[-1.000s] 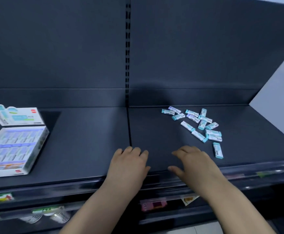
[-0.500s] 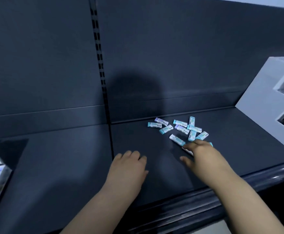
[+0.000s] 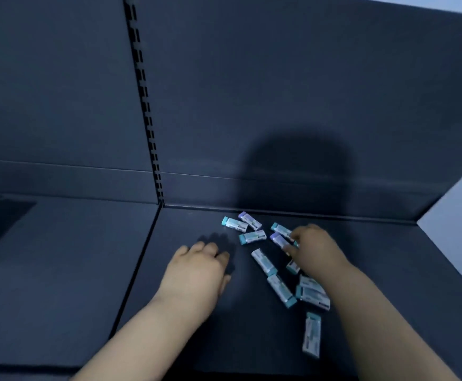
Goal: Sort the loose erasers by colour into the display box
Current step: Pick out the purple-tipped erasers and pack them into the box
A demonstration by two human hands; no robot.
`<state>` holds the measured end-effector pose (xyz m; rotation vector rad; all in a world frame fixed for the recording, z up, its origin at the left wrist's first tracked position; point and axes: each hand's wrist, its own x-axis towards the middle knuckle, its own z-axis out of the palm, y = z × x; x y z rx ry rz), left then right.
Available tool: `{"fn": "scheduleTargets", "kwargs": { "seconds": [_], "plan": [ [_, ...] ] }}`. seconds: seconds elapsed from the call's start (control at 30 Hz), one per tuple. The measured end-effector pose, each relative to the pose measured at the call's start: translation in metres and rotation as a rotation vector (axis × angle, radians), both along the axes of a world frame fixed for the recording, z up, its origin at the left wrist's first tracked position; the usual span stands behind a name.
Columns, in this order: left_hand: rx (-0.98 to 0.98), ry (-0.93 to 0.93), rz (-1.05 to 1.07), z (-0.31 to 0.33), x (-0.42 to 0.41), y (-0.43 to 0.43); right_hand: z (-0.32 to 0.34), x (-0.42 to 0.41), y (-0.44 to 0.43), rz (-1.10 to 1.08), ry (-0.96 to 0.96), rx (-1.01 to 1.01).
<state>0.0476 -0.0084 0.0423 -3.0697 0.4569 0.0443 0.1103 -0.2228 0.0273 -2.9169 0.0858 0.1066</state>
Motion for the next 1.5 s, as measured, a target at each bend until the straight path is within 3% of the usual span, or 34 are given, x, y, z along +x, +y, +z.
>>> {"fn": "scheduleTargets", "kwargs": {
  "seconds": [0.27, 0.5, 0.73, 1.03, 1.13, 1.33, 1.5],
  "plan": [
    [-0.013, -0.019, 0.101, 0.002, 0.015, -0.029, -0.013, 0.022, -0.006, 0.167, 0.038, -0.133],
    [0.064, -0.083, -0.019, 0.004, 0.076, -0.038, 0.001, 0.009, -0.025, 0.175, -0.024, 0.087],
    [0.139, -0.021, -0.22, -0.003, 0.136, -0.072, 0.002, -0.024, -0.046, 0.123, -0.084, 0.19],
    [0.244, 0.175, -0.2, -0.002, 0.154, -0.084, 0.0, -0.038, -0.046, 0.046, -0.096, 0.172],
    [0.244, 0.157, -0.213, -0.007, 0.153, -0.082, 0.001, -0.035, -0.042, 0.049, -0.102, 0.172],
    [0.119, 0.005, -0.243, -0.003, 0.138, -0.073, 0.005, -0.03, -0.032, 0.09, -0.11, 0.16],
    [-0.025, 0.033, -0.183, 0.01, 0.09, -0.045, 0.012, -0.029, -0.015, 0.224, -0.09, 0.133]
  ]
}}
